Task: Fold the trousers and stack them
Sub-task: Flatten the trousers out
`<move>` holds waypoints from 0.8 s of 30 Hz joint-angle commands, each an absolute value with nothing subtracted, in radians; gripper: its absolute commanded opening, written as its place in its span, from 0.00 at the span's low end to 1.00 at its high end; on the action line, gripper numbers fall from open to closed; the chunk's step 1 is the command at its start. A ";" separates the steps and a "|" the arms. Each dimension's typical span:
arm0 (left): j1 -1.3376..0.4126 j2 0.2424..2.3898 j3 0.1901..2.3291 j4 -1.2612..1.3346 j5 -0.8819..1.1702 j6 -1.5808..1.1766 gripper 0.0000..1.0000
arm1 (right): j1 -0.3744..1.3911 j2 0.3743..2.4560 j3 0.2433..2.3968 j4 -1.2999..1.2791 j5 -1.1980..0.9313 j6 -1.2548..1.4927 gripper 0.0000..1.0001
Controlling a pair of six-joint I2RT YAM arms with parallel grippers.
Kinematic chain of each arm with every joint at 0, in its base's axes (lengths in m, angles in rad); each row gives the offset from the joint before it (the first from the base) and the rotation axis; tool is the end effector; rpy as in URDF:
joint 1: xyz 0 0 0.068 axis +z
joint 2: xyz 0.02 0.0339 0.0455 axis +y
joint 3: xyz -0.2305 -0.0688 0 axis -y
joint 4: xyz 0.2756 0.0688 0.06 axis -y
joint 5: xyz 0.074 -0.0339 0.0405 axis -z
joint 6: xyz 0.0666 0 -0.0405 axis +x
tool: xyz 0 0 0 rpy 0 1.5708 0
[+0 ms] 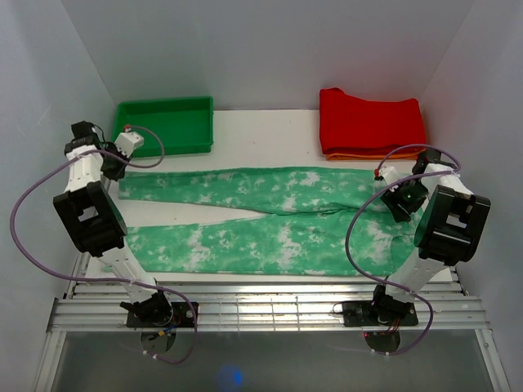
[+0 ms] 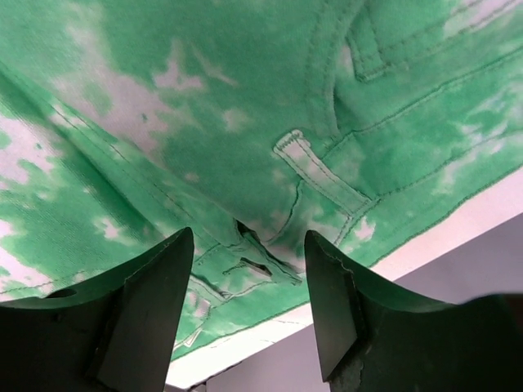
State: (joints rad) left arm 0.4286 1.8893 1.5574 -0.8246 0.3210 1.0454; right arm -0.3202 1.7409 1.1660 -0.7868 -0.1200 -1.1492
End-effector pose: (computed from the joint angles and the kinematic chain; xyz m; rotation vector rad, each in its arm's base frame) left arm 0.3976 0.1586 0.1737 0.8812 2.4720 0.0560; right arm 0.3366 -0.1032 0.1041 -1.1869 2.6521 -0.0749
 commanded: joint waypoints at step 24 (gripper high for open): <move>0.370 2.323 2.071 -0.848 0.183 0.712 0.00 | -0.298 1.950 1.395 -0.723 -0.276 -0.877 0.55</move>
State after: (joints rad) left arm 0.3759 2.3932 2.0827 -0.8459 0.1940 0.7238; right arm -0.3077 1.9369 1.4609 -0.7216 -0.2844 -0.8806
